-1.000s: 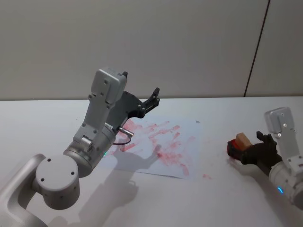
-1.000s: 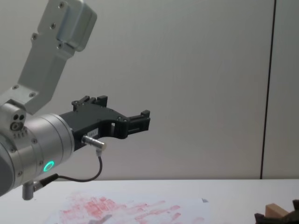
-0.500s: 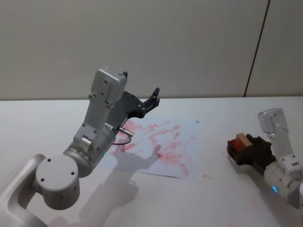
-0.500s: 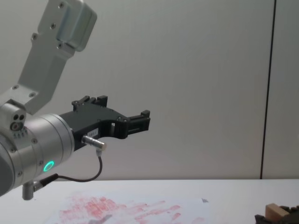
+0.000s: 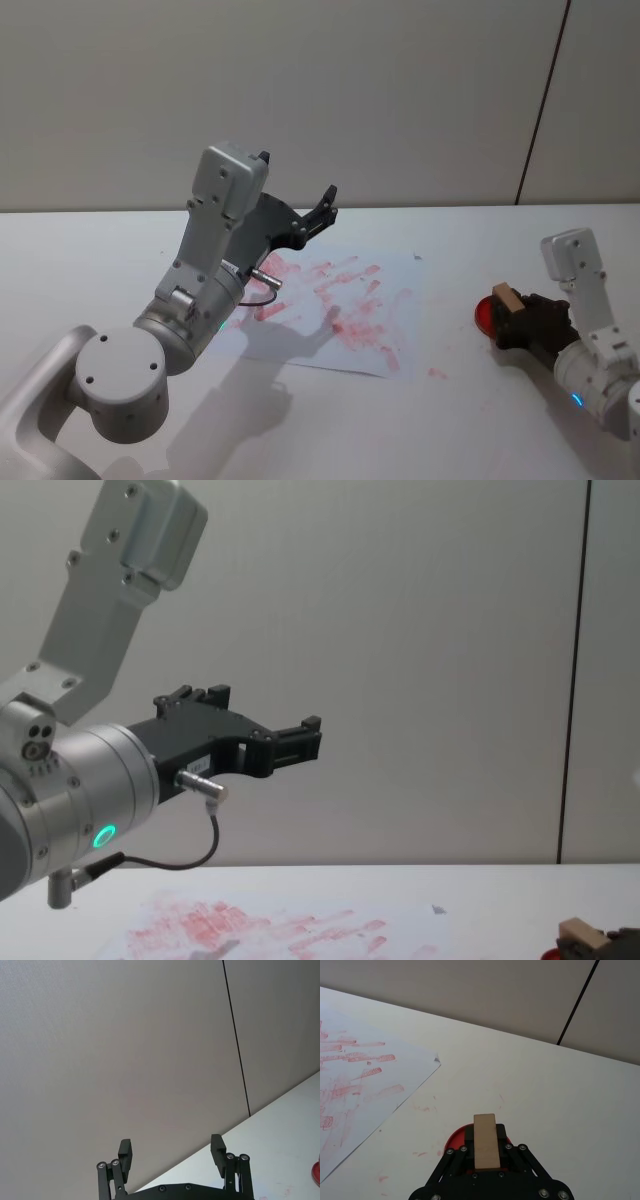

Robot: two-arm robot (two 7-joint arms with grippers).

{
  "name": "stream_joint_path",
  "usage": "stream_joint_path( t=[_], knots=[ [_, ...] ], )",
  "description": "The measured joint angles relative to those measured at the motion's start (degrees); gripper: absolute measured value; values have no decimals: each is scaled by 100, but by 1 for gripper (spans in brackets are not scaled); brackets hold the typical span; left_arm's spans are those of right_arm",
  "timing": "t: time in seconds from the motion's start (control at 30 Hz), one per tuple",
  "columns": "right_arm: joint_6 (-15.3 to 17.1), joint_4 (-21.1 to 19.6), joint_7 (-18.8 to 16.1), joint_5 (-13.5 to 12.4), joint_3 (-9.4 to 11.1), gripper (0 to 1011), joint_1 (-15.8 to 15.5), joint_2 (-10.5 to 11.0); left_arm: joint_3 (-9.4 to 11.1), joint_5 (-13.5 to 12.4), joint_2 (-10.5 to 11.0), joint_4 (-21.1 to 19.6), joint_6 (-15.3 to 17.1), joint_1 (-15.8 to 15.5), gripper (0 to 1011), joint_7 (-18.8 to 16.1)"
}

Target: Use the one hand to pick up the stamp and affix it onto the A4 paper.

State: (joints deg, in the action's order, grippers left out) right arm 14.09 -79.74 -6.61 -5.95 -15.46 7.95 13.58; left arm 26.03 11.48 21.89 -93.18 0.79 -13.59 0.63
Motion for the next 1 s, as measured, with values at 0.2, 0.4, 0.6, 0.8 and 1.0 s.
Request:
stream_joint_path(
  t=[0.2,0.4,0.6,0.8,1.0],
  knots=[
    [-50,1,-17,-1,4,220,13,-5,0,0,0,0,0,0,1001,0],
    [-183,-44,-93,-60,7,220,59,-37,0,0,0,0,0,0,1001,0],
    [-341,-143,-292,-198,-44,219,158,-142,0,0,0,0,0,0,1001,0],
    [-420,-194,-538,-306,-160,220,289,-310,0,0,0,0,0,0,1001,0],
    [-374,-135,-767,-311,-311,220,428,-499,0,0,0,0,0,0,1001,0]
  ],
)
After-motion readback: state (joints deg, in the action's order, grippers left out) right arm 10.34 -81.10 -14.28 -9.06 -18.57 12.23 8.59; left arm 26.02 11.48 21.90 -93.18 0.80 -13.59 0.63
